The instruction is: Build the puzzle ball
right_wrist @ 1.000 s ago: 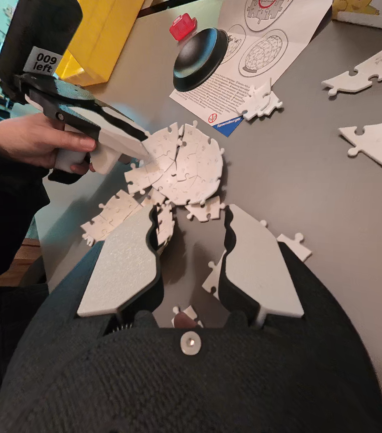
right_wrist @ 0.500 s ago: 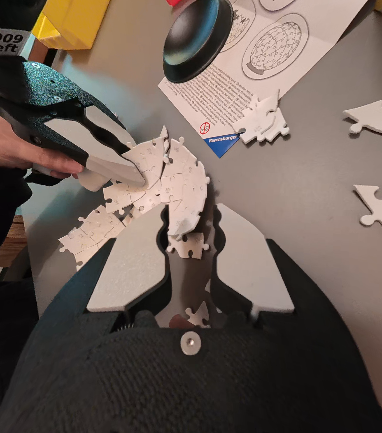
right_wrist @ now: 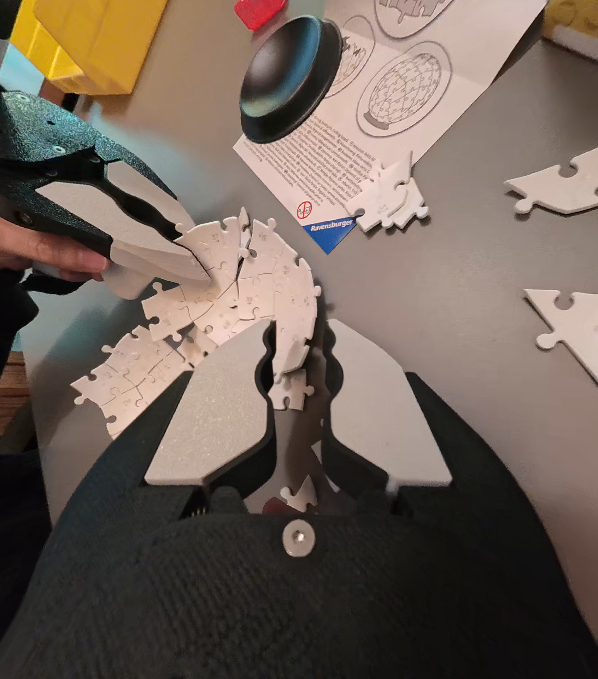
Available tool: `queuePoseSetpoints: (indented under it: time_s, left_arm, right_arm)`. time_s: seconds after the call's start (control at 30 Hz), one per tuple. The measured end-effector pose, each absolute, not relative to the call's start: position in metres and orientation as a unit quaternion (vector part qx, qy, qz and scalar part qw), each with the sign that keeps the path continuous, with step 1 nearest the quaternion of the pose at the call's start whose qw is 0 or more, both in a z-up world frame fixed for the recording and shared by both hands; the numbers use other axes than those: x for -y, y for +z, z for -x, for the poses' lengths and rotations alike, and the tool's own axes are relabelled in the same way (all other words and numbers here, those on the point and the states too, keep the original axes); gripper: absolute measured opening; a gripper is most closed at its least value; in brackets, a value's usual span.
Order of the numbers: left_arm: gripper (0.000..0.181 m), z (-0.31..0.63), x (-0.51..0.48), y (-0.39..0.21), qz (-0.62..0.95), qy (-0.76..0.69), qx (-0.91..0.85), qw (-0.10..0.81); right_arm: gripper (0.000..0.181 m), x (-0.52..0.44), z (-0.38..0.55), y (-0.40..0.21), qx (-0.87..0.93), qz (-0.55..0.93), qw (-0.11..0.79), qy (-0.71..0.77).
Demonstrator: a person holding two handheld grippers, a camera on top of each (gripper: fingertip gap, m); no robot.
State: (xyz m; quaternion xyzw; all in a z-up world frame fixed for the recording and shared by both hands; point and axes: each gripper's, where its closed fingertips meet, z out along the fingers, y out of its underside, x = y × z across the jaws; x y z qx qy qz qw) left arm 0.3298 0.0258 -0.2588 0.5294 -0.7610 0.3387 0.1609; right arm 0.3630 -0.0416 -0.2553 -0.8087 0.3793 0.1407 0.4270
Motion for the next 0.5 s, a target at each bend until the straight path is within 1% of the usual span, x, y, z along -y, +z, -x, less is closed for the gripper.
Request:
queuePoseSetpoints:
  time_s: [0.1, 0.17, 0.37, 0.5]
  left_arm:
    - [0.007, -0.3301, -0.0243, -0.2576, -0.527, 0.346, 0.759, 0.161]
    - [0.007, -0.3303, -0.0244, -0.2577, -0.521, 0.348, 0.764, 0.154]
    - [0.008, -0.3287, -0.0259, -0.2602, -0.519, 0.35, 0.765, 0.152]
    - [0.007, -0.3269, -0.026, -0.2613, -0.52, 0.35, 0.764, 0.156]
  right_arm:
    - [0.017, 0.0388, -0.3597, -0.2612, -0.371, 0.818, 0.413, 0.153]
    - [0.016, 0.0374, -0.3612, -0.2611, -0.366, 0.821, 0.413, 0.146]
    - [0.006, 0.038, -0.3626, -0.2621, -0.362, 0.822, 0.418, 0.137]
    - [0.008, 0.0393, -0.3577, -0.2598, -0.364, 0.816, 0.426, 0.145]
